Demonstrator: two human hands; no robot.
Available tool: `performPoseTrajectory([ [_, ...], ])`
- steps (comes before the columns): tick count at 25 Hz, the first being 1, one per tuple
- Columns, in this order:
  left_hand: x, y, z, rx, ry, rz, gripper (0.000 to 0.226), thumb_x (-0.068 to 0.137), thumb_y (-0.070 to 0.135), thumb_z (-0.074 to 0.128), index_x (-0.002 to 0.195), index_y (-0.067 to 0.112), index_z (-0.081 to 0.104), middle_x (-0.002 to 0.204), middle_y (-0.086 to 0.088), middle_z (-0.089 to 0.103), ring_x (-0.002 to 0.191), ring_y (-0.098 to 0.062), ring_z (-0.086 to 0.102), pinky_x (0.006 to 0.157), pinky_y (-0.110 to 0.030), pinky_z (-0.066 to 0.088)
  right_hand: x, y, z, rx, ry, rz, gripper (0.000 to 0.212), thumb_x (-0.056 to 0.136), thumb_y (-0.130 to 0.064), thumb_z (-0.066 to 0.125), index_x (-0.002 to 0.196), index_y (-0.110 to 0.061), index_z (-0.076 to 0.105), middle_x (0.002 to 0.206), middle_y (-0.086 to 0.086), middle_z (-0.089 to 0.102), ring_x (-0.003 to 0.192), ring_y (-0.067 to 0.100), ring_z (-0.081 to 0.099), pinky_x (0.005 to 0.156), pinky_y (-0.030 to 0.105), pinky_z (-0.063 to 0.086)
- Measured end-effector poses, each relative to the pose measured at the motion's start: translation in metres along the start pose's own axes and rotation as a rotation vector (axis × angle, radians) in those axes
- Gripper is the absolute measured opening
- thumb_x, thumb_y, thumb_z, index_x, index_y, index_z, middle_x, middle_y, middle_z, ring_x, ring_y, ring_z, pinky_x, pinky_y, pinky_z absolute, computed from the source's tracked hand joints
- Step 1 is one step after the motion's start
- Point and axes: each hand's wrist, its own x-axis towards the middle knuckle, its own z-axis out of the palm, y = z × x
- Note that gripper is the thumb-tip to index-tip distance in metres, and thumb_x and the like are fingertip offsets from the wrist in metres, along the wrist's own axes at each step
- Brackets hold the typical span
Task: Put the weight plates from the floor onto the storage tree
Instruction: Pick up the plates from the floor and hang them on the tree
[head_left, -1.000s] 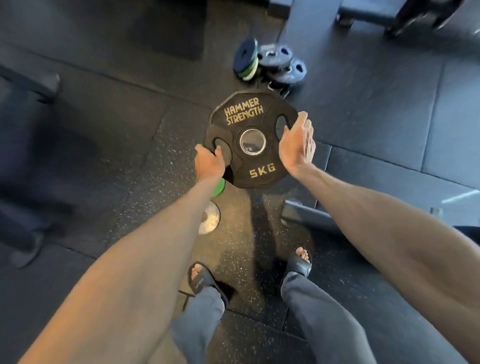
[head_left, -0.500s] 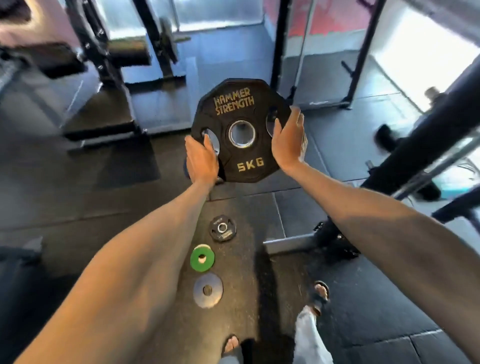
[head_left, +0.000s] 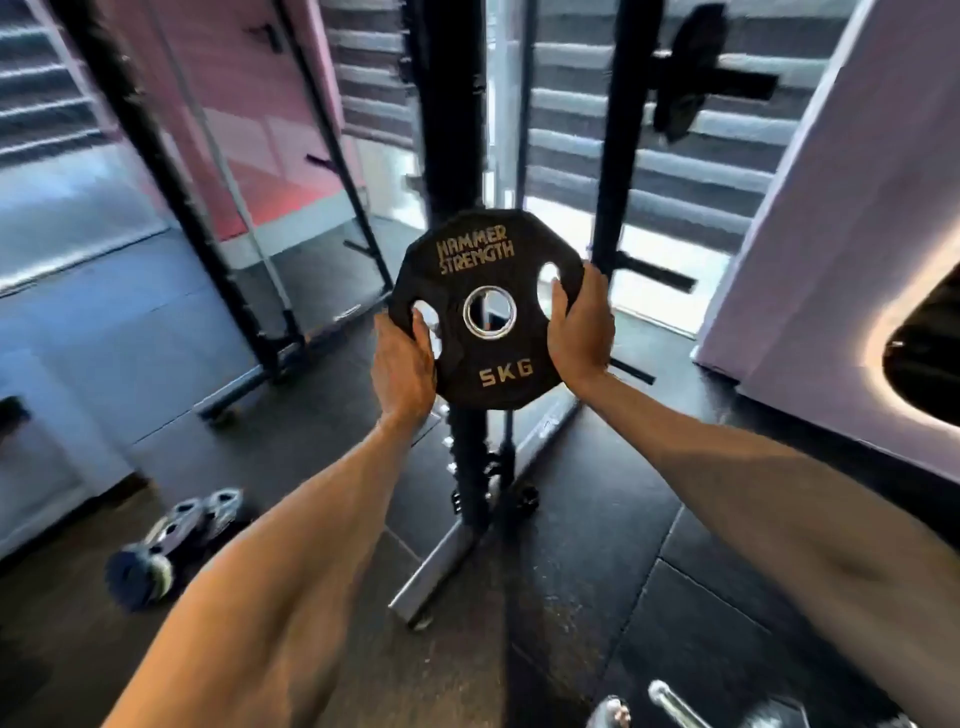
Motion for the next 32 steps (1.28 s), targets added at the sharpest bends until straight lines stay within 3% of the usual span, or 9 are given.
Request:
performPoseTrajectory([
  [4, -0.016, 0.074, 0.108, -0.027, -0.155, 0.122, 0.045, 0.102, 0.044, 0.038, 0.114, 0.001, 0.047, 0.113, -0.025, 0.064, 0.101, -0.045, 0.061, 0.079, -0.046, 0.047, 0.063, 0.082, -0.079, -0.068, 0.149, 0.062, 0.039, 0.099, -0.026, 0.053, 0.133, -0.006, 0.052, 0.127, 0.012, 0.06, 0.114, 0.032, 0.059, 0.09, 0.038, 0.047],
  [8, -0.023, 0.154, 0.2, -0.107, -0.277, 0.211, 0.04, 0.102, 0.042, 0.04, 0.108, 0.002, 0.047, 0.103, -0.021, 0.066, 0.092, -0.042, 0.062, 0.071, -0.042, 0.048, 0.124, 0.145, -0.147, -0.072, 0.246, 0.138, 0.037, 0.1, -0.029, 0.051, 0.132, -0.012, 0.052, 0.127, 0.007, 0.06, 0.111, 0.029, 0.061, 0.093, 0.041, 0.05],
  [11, -0.02, 0.2, 0.252, -0.145, -0.311, 0.276, 0.043, 0.101, 0.045, 0.041, 0.106, 0.003, 0.046, 0.099, -0.019, 0.067, 0.086, -0.039, 0.063, 0.073, -0.047, 0.052, 0.16, 0.176, -0.183, -0.073, 0.323, 0.166, 0.037, 0.101, -0.03, 0.049, 0.134, -0.011, 0.051, 0.13, 0.008, 0.059, 0.113, 0.027, 0.06, 0.091, 0.028, 0.045],
  [13, -0.016, 0.226, 0.284, -0.157, -0.337, 0.313, 0.039, 0.101, 0.042, 0.043, 0.105, 0.004, 0.046, 0.091, -0.012, 0.065, 0.079, -0.031, 0.06, 0.069, -0.038, 0.048, 0.182, 0.193, -0.198, -0.092, 0.387, 0.161, 0.038, 0.102, -0.027, 0.05, 0.134, -0.008, 0.052, 0.131, 0.009, 0.059, 0.115, 0.026, 0.059, 0.088, 0.019, 0.038],
  [15, -0.008, 0.245, 0.313, -0.179, -0.359, 0.346, 0.037, 0.101, 0.042, 0.044, 0.104, 0.006, 0.045, 0.084, -0.004, 0.064, 0.074, -0.026, 0.059, 0.067, -0.037, 0.048, 0.204, 0.212, -0.206, -0.106, 0.444, 0.16, 0.038, 0.101, -0.024, 0.051, 0.134, -0.005, 0.052, 0.13, 0.01, 0.06, 0.117, 0.027, 0.059, 0.089, 0.017, 0.038],
  [18, 0.01, 0.267, 0.363, -0.192, -0.38, 0.388, 0.037, 0.1, 0.048, 0.041, 0.099, 0.011, 0.043, 0.084, -0.008, 0.065, 0.078, -0.036, 0.065, 0.068, -0.048, 0.055, 0.242, 0.239, -0.209, -0.133, 0.504, 0.135, 0.038, 0.101, -0.024, 0.052, 0.134, -0.004, 0.052, 0.129, 0.011, 0.061, 0.117, 0.027, 0.059, 0.089, 0.013, 0.037],
  [21, 0.035, 0.287, 0.402, -0.212, -0.416, 0.453, 0.032, 0.101, 0.044, 0.041, 0.098, 0.012, 0.041, 0.082, -0.005, 0.061, 0.073, -0.03, 0.063, 0.065, -0.048, 0.055, 0.281, 0.258, -0.205, -0.158, 0.577, 0.101, 0.037, 0.101, -0.023, 0.053, 0.132, -0.003, 0.053, 0.126, 0.012, 0.062, 0.114, 0.028, 0.06, 0.085, 0.011, 0.034],
  [25, 0.074, 0.316, 0.442, -0.201, -0.401, 0.524, 0.036, 0.102, 0.04, 0.041, 0.105, 0.004, 0.044, 0.084, -0.008, 0.063, 0.073, -0.032, 0.063, 0.06, -0.042, 0.049, 0.332, 0.273, -0.196, -0.177, 0.654, 0.1, 0.036, 0.101, -0.023, 0.052, 0.13, -0.003, 0.054, 0.124, 0.012, 0.062, 0.111, 0.028, 0.06, 0.084, 0.016, 0.037],
  [32, 0.118, 0.348, 0.491, -0.245, -0.332, 0.596, 0.036, 0.103, 0.036, 0.042, 0.107, 0.001, 0.043, 0.087, -0.016, 0.066, 0.073, -0.037, 0.066, 0.054, -0.04, 0.048, 0.414, 0.305, -0.181, -0.123, 0.646, 0.03, 0.036, 0.101, -0.024, 0.05, 0.132, -0.005, 0.052, 0.126, 0.01, 0.061, 0.113, 0.024, 0.059, 0.09, 0.022, 0.044],
])
